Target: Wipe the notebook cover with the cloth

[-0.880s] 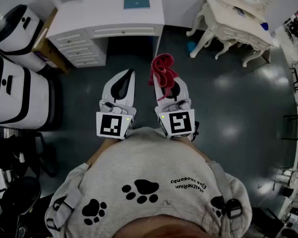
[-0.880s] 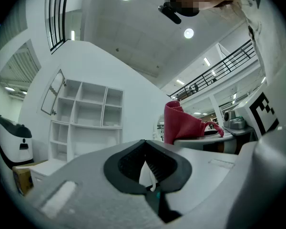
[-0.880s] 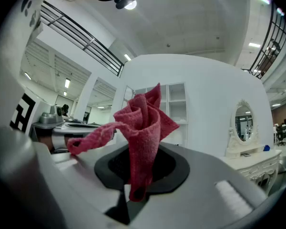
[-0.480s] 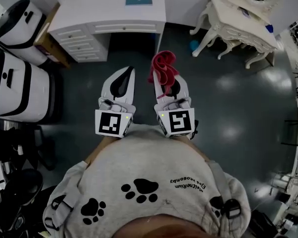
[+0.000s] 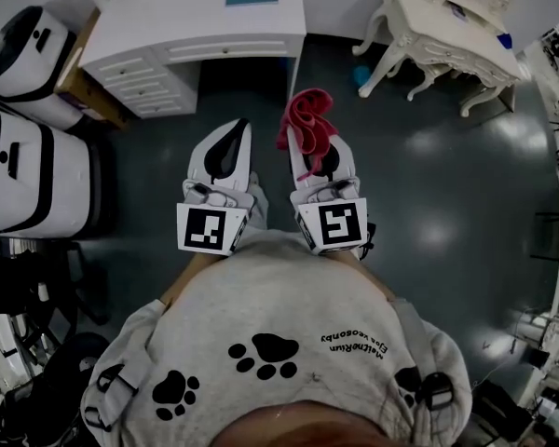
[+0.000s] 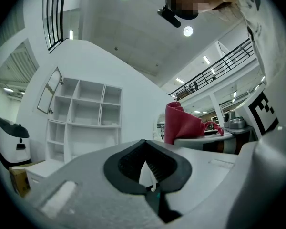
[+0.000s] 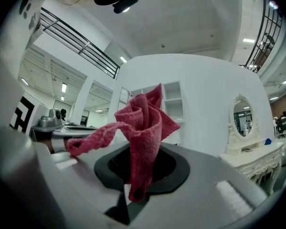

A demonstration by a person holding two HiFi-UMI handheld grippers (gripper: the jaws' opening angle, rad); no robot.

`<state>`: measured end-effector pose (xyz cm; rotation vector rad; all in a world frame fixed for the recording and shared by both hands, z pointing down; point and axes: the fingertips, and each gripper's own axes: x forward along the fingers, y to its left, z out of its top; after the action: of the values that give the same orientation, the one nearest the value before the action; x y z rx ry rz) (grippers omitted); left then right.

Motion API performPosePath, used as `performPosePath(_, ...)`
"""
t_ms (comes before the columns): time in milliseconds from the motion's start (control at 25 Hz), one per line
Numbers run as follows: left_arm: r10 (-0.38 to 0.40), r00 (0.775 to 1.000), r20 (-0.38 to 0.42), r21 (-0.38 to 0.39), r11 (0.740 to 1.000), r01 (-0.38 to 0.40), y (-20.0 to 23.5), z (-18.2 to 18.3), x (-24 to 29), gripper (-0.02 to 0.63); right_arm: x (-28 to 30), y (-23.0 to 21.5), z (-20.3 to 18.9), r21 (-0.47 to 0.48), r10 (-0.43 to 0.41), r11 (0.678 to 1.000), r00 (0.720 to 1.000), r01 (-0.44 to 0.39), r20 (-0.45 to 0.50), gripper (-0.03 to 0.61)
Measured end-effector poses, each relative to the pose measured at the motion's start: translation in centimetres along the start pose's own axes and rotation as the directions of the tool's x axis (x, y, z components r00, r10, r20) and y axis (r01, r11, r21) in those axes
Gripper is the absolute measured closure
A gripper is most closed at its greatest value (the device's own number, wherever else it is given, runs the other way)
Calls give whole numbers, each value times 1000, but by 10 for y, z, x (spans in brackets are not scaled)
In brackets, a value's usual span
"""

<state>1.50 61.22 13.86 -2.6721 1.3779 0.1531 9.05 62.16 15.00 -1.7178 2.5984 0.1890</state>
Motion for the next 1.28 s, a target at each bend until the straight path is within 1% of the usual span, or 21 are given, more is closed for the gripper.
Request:
performPosePath(160, 1, 1000, 3, -10, 1000, -1, 20, -9, 24, 618, 27, -11, -6, -11, -3, 1000, 1000, 3, -2, 518)
performPosePath(400, 10, 1000, -7, -22, 1000, -10, 66, -23, 69, 620, 92, -24, -13, -8, 12, 1000, 1000, -13, -15, 518)
performPosePath(600, -14, 1000, 4, -23, 1000, 14, 103, -26, 113, 620, 145, -39, -20, -12, -6, 1000, 1000, 6, -27, 518)
performPosePath(880, -67, 998, -4, -43, 997, 67, 146, -45, 171, 618, 209, -66, -34, -13, -55, 998, 997, 54, -52, 518)
performPosePath(1080, -110, 994, -10, -43, 993, 109, 166, -58, 201, 618, 244, -80, -45, -14, -87, 996, 994, 86, -65, 518)
performPosePath(1280, -133, 991, -13, -58, 990, 132, 178, -68, 215, 618, 260, -86, -52, -11, -109, 994, 991, 108, -76, 518)
